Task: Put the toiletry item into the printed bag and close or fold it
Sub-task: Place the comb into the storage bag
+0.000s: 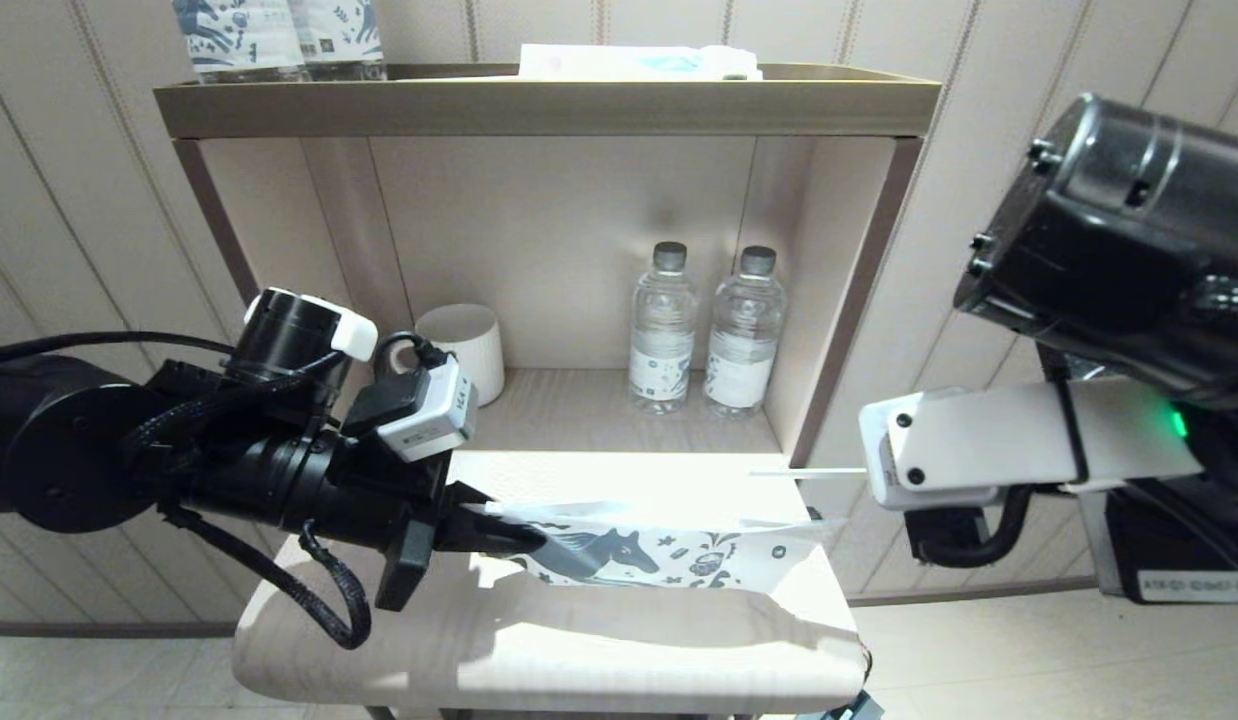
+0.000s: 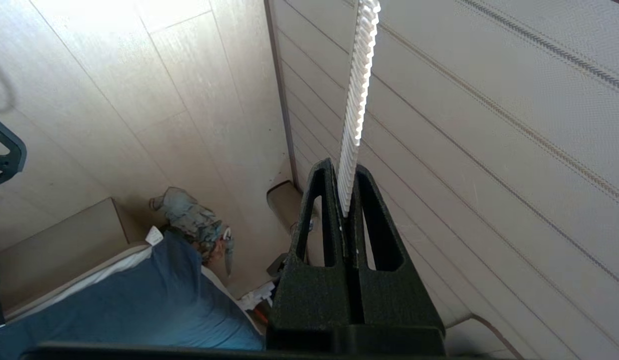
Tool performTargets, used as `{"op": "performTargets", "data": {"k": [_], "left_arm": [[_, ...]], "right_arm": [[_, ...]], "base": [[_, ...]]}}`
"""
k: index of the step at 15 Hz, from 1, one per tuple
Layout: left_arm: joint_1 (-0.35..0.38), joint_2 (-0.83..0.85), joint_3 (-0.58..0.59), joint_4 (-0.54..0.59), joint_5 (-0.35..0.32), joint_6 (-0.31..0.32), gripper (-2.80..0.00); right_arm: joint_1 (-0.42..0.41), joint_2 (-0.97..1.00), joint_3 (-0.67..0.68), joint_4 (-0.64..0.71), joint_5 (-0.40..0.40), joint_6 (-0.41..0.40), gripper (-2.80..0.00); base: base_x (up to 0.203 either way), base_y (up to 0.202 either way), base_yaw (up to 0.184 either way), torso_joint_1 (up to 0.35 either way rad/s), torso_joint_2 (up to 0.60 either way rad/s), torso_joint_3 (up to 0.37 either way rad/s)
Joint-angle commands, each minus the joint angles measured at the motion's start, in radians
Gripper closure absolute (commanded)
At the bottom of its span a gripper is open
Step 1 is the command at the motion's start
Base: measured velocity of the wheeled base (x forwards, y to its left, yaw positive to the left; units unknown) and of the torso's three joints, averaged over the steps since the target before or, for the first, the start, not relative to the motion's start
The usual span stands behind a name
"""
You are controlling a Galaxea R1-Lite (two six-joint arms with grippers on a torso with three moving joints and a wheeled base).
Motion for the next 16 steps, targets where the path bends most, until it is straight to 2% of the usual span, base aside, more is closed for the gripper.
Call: {"op": "performTargets", "data": {"k": [1,3,5,7,16], "left_arm": [[0.001,0.051,-0.008,-0.008,0.001,0.004,0.00],[0.001,0.084,-0.024,-0.031,0.034,0.000,0.00],[0.014,0.114,-0.044,-0.029,0.033,-0.001,0.00],[0.016,0.116,-0.044,-0.028,0.033,-0.001,0.00],[0.000,0.030,0.011,-0.031,0.034,0.005,0.00]], "right_arm": [[0.002,-0.017,0.000,0.023,0.005,-0.003,0.00],[0.006,-0.025,0.006,0.047,0.023,-0.002,0.00],[0.045,-0.042,0.010,0.047,0.075,0.001,0.00],[0.076,-0.033,0.016,0.047,0.086,0.006,0.00],[0.068,0.031,0.083,0.047,0.105,0.010,0.00]], "base": [[0.000,0.000,0.000,0.000,0.00,0.000],[0.000,0.000,0.000,0.000,0.00,0.000],[0.000,0.000,0.000,0.000,0.00,0.000],[0.000,0.000,0.000,0.000,0.00,0.000],[0.000,0.000,0.000,0.000,0.00,0.000]]}}
